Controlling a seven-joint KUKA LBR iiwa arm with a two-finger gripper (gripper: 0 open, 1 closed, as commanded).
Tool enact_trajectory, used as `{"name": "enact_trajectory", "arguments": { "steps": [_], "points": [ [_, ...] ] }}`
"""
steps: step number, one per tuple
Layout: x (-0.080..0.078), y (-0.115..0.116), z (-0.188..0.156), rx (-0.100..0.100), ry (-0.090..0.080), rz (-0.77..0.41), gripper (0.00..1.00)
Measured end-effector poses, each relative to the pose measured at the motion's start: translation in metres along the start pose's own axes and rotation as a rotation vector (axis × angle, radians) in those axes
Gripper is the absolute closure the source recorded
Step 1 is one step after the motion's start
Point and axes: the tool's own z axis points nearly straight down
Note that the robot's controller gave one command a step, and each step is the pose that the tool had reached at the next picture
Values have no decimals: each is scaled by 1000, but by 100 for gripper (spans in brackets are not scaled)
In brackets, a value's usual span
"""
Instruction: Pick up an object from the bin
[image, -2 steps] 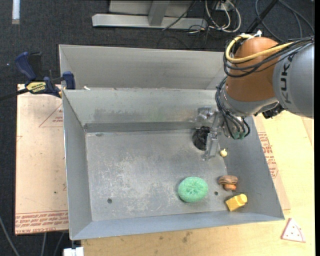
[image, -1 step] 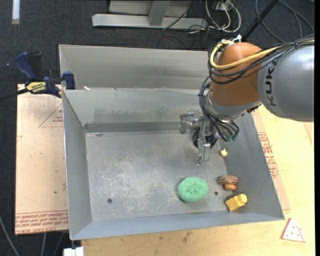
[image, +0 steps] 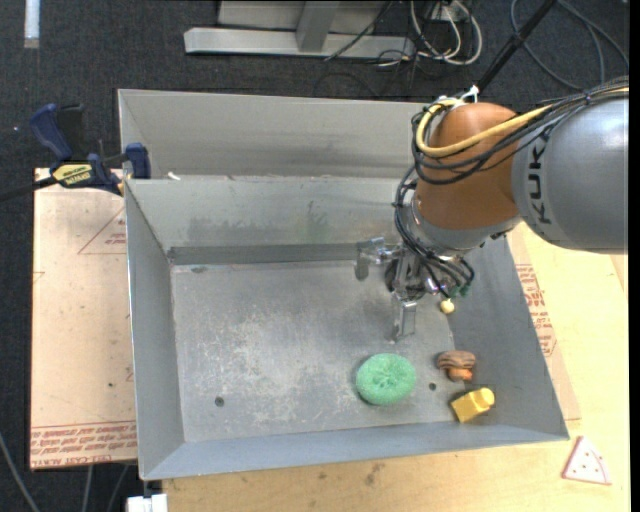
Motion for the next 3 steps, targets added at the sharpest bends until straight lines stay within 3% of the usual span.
{"name": "enact_trajectory", "arguments": {
  "steps": [1, 2, 3],
  "points": [
    [15, -9, 25, 1, 2, 198, 0],
    [49, 6, 55, 1, 2, 1, 0],
    [81, -26, 78, -1, 6, -266, 100]
  ]
}}
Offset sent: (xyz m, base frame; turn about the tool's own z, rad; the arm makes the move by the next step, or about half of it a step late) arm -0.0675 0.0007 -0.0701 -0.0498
